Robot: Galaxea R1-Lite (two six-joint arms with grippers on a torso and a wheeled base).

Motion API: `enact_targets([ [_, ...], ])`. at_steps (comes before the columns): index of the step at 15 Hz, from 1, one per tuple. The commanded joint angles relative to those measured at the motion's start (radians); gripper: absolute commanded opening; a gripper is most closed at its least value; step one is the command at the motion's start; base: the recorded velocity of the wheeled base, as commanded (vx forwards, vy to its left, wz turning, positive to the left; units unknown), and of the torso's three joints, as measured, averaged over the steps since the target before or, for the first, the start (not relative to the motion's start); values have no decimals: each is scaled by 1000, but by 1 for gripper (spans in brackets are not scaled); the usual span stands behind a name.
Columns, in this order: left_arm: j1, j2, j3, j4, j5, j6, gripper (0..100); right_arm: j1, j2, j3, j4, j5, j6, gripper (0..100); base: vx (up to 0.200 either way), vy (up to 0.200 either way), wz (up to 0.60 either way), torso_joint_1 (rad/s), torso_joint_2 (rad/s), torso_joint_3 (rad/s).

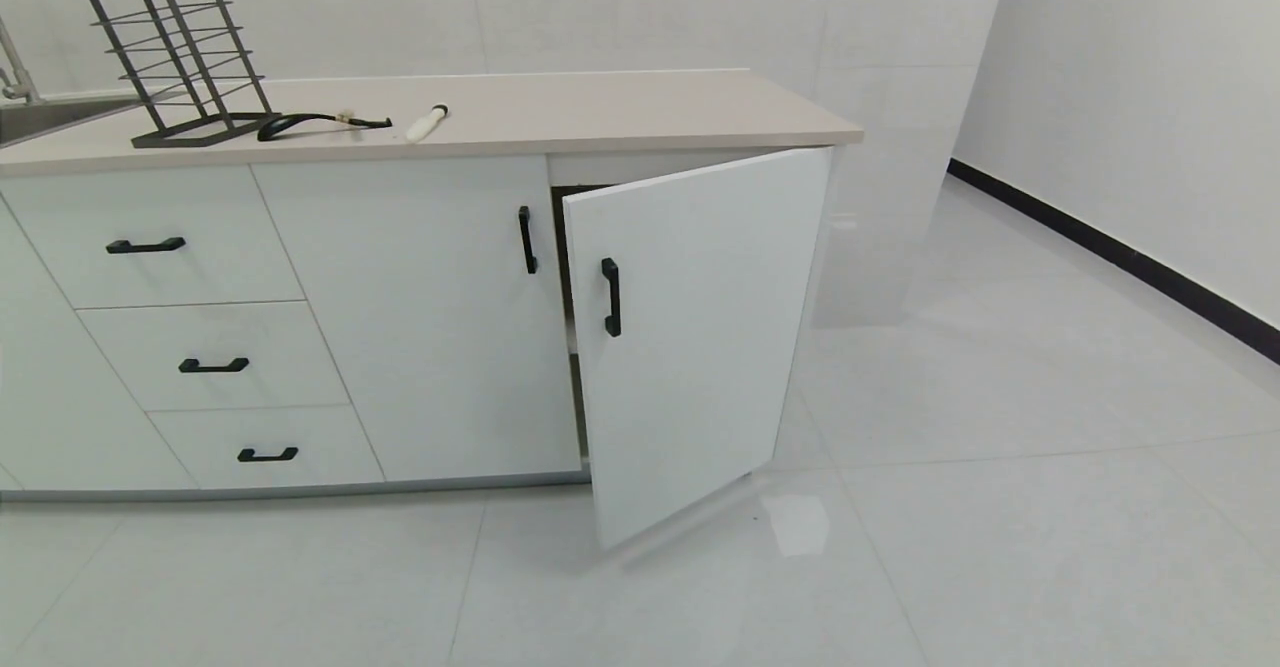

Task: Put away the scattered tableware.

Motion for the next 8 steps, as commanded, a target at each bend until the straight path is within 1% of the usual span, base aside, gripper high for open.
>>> enact_targets([
  [1, 0, 0, 0, -1, 1, -1, 100, -16, -140, 17, 233, -150, -4, 0, 0, 0, 0, 0, 0, 0],
  [2, 0, 0, 0, 1, 1, -3, 100, -16, -140, 16, 423, -277, 13, 0, 0, 0, 0, 0, 0, 0],
  [3, 0, 0, 0, -1, 1, -4, 100, -16, -140, 8, 445, -317, 28, 0, 0, 0, 0, 0, 0, 0],
  [4, 0, 0, 0, 1, 1, -4, 100, -14, -140, 11, 459, -400, 93, 0, 0, 0, 0, 0, 0, 0],
  [8, 0, 0, 0, 1, 1, -3, 100, -16, -140, 13, 457, -404, 109, 0, 200, 200, 0, 4, 1, 2],
])
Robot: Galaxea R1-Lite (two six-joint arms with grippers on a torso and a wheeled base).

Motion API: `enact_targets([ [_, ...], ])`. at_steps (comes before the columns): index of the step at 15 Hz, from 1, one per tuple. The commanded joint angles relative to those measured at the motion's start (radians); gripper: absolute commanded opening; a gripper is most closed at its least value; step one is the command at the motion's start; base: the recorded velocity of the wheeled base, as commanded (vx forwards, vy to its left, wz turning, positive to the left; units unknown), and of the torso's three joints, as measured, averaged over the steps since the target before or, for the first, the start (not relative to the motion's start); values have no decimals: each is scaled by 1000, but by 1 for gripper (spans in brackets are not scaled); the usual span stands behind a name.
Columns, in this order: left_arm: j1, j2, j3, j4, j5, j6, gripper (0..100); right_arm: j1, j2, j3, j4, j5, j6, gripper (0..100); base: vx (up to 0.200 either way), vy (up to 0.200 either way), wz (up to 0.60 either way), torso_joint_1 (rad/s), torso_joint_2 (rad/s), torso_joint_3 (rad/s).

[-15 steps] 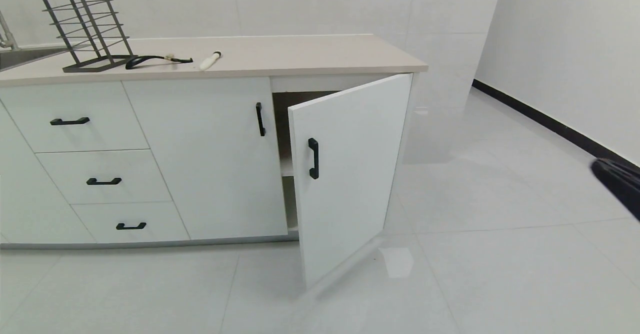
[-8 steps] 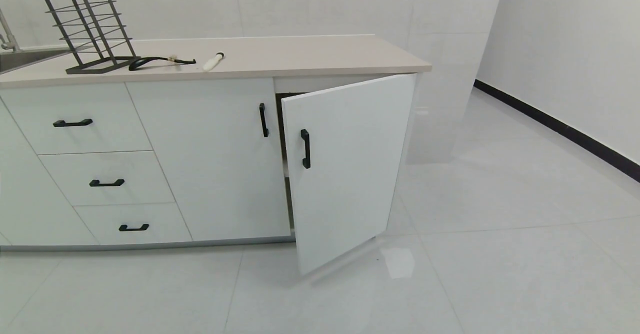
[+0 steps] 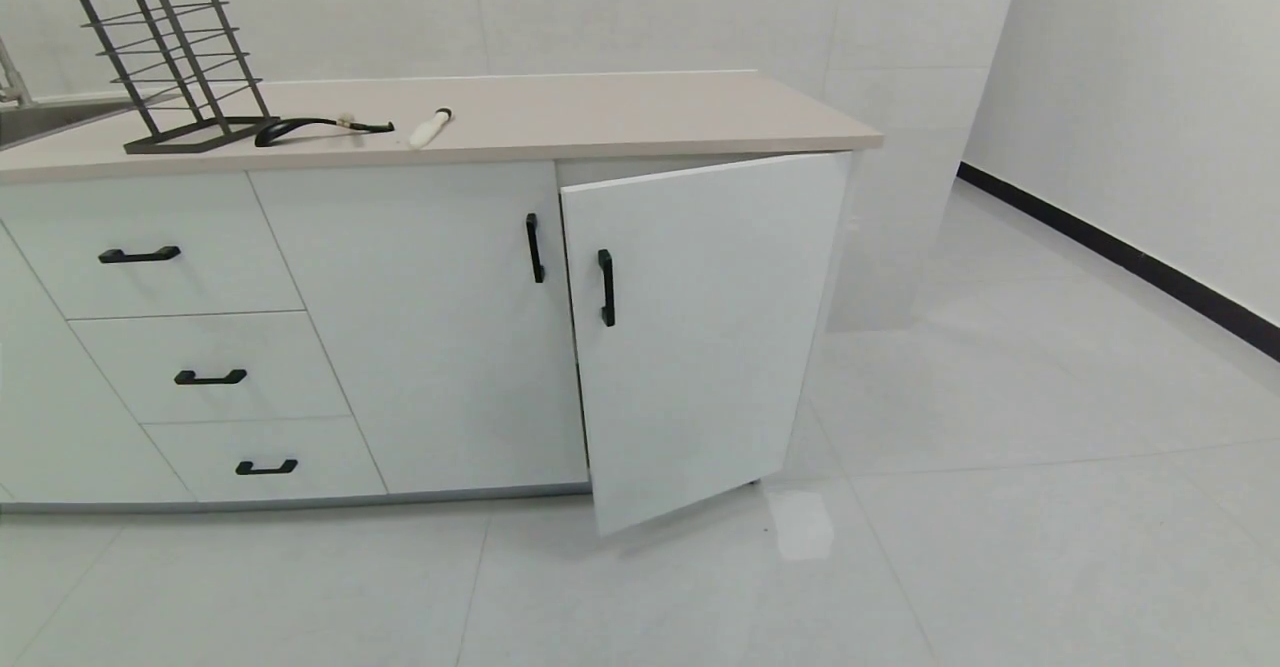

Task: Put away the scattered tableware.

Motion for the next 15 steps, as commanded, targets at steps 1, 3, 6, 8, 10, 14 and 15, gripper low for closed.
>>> enact_targets([
  [1, 0, 0, 0, 0, 1, 0, 100, 1, 2, 0, -1, 0, 0, 0, 200, 200, 0, -2, -2, 2],
  [3, 0, 0, 0, 0, 1, 0, 100, 1, 2, 0, 1, 0, -3, 0, 200, 200, 0, 2, -2, 5],
  [6, 0, 0, 0, -2, 1, -1, 100, 1, 2, 0, 1, 0, -3, 0, 200, 200, 0, 1, 4, 5],
  [8, 0, 0, 0, -2, 1, -1, 100, 1, 2, 0, 1, 0, -3, 0, 0, 0, 600, 2, -2, -2],
  [10, 0, 0, 0, -2, 1, -1, 100, 0, 2, 0, 1, 0, -1, 0, 0, 0, 600, 12, 2, 2],
  [14, 0, 0, 0, -2, 1, -5, 100, 1, 2, 0, 1, 0, 0, 0, 0, 0, 300, 1, 1, -1],
  [15, 0, 0, 0, -2, 2, -3, 100, 1, 2, 0, 1, 0, 0, 0, 200, 200, 0, 2, -2, -2],
])
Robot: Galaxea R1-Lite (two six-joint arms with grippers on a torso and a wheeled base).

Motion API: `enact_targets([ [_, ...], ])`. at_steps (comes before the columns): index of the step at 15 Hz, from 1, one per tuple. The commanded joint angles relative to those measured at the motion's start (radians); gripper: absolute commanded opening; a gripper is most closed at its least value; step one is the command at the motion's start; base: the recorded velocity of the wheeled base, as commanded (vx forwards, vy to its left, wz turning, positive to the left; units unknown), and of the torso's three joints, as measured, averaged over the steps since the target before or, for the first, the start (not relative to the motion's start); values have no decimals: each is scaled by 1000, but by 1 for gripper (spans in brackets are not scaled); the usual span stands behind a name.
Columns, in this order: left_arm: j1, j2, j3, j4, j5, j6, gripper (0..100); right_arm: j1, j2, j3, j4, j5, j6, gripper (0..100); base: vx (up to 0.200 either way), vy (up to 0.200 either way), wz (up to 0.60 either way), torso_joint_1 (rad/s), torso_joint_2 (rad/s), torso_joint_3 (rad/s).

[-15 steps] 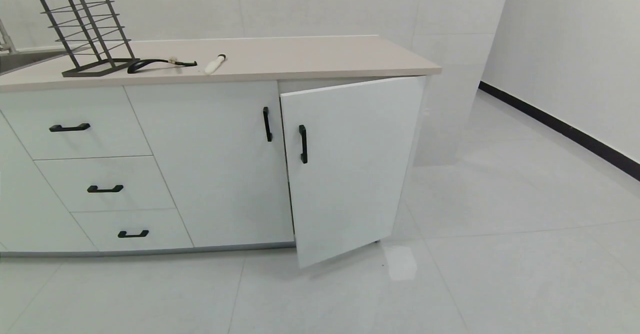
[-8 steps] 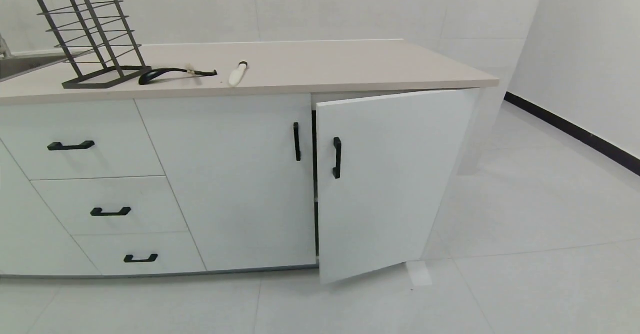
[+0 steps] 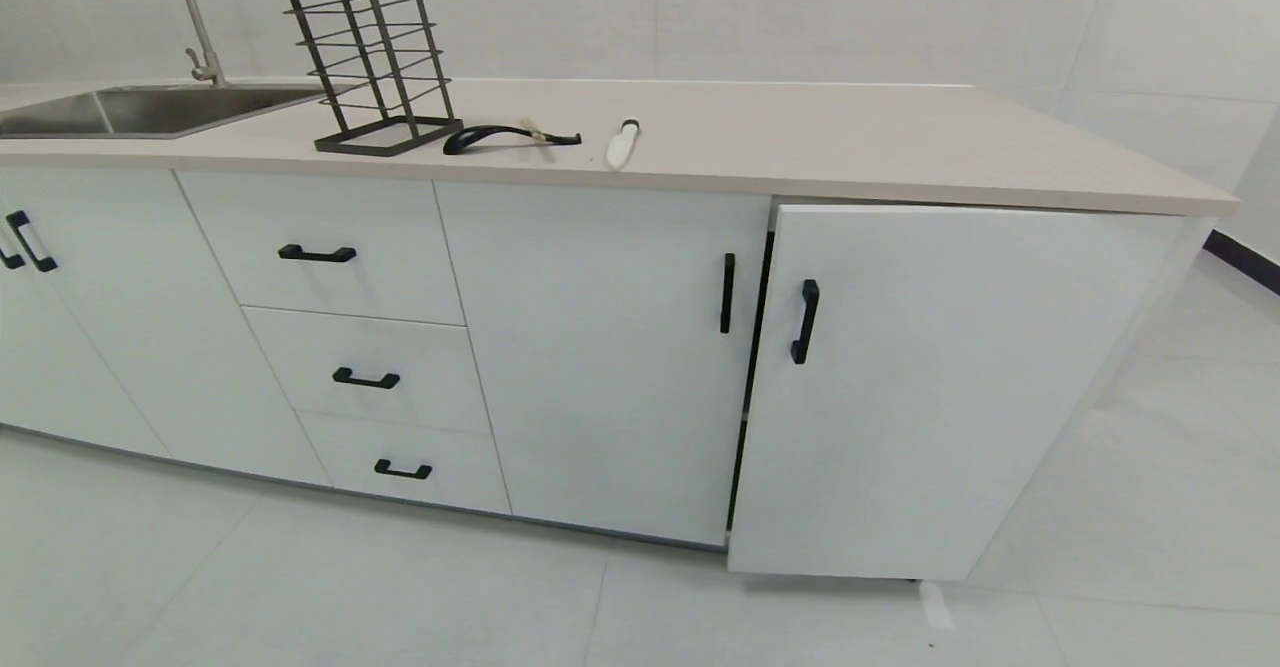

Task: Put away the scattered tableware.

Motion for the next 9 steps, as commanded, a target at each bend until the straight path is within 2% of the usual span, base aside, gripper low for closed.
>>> enact_targets([
  [1, 0, 0, 0, 0, -1, 5, 100, 0, 6, 0, 1, 1, 2, 0, 200, 200, 0, 2, 2, 2],
  [6, 0, 0, 0, 0, -1, 5, 100, -1, 8, 0, 1, 1, 2, 0, 200, 200, 0, 0, 5, 3],
  [8, 0, 0, 0, 0, -1, 5, 100, 0, 8, 0, 1, 1, 2, 0, 200, 0, 0, 0, -2, 2],
  [9, 0, 0, 0, 0, -1, 3, 100, 0, 8, 0, 1, -1, 2, 0, 200, 200, 0, 2, 2, 7],
])
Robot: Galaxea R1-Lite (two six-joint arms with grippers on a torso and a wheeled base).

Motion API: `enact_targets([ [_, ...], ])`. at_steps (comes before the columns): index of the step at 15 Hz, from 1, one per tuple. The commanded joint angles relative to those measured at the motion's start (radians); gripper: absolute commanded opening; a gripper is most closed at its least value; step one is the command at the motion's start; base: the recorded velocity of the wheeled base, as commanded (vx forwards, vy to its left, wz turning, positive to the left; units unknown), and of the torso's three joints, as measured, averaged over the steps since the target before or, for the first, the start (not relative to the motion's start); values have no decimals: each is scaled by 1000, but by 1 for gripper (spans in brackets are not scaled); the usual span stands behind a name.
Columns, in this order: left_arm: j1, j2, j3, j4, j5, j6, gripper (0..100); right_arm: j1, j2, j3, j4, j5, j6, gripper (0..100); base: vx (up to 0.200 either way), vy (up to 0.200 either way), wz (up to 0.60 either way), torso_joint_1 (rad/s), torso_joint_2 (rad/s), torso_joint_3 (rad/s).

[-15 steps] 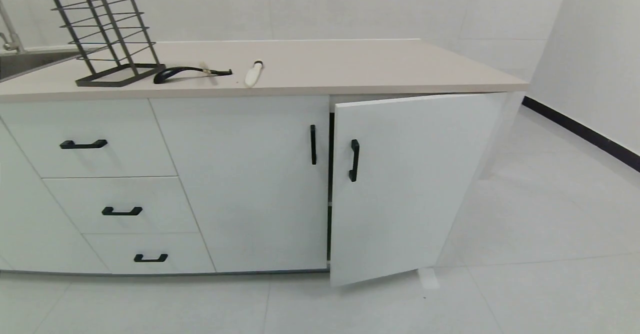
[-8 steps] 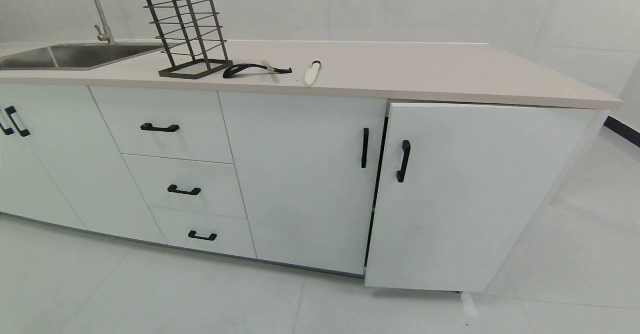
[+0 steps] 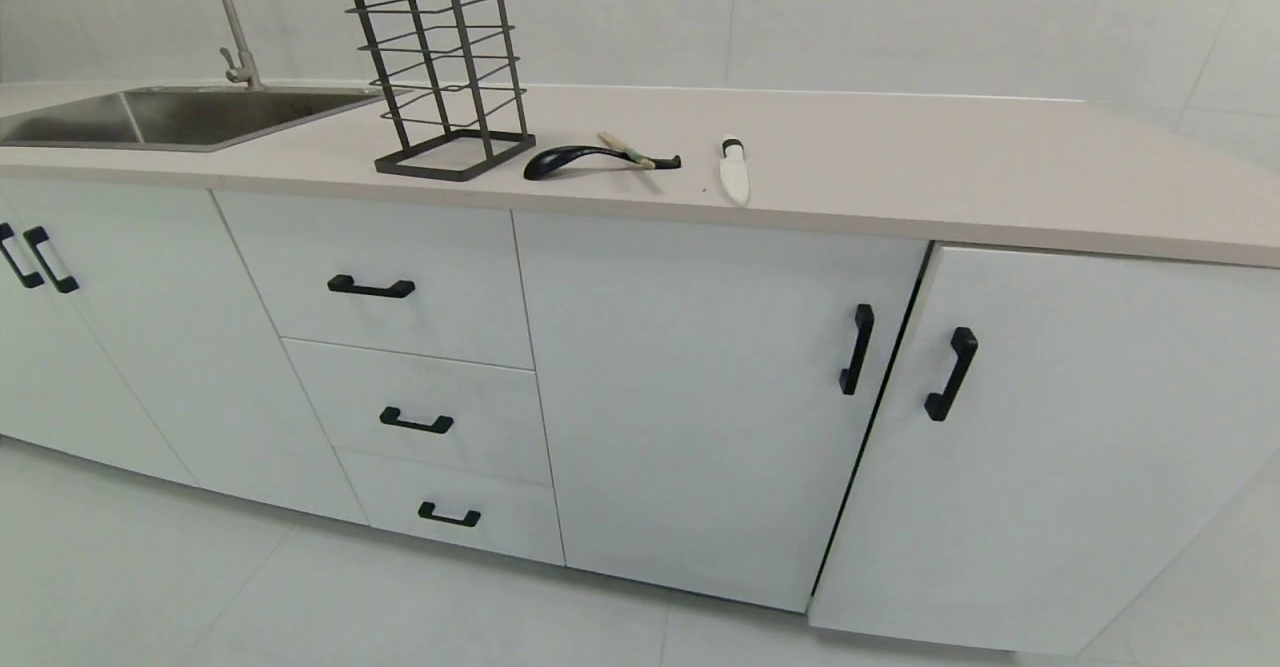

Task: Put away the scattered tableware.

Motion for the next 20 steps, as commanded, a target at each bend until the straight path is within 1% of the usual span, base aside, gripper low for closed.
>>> enact_targets([
  [1, 0, 0, 0, 0, 0, -3, 100, -1, 5, 0, 0, -1, 0, 0, 0, 200, 0, -7, 2, 2],
  [12, 0, 0, 0, 1, 0, -3, 100, 0, 4, 0, 0, -1, -2, 0, 0, 200, 0, 3, 2, 4],
  [20, 0, 0, 0, 3, 0, 0, 100, -1, 5, 0, 0, -1, -2, 0, 0, 0, 0, 0, 0, 0],
])
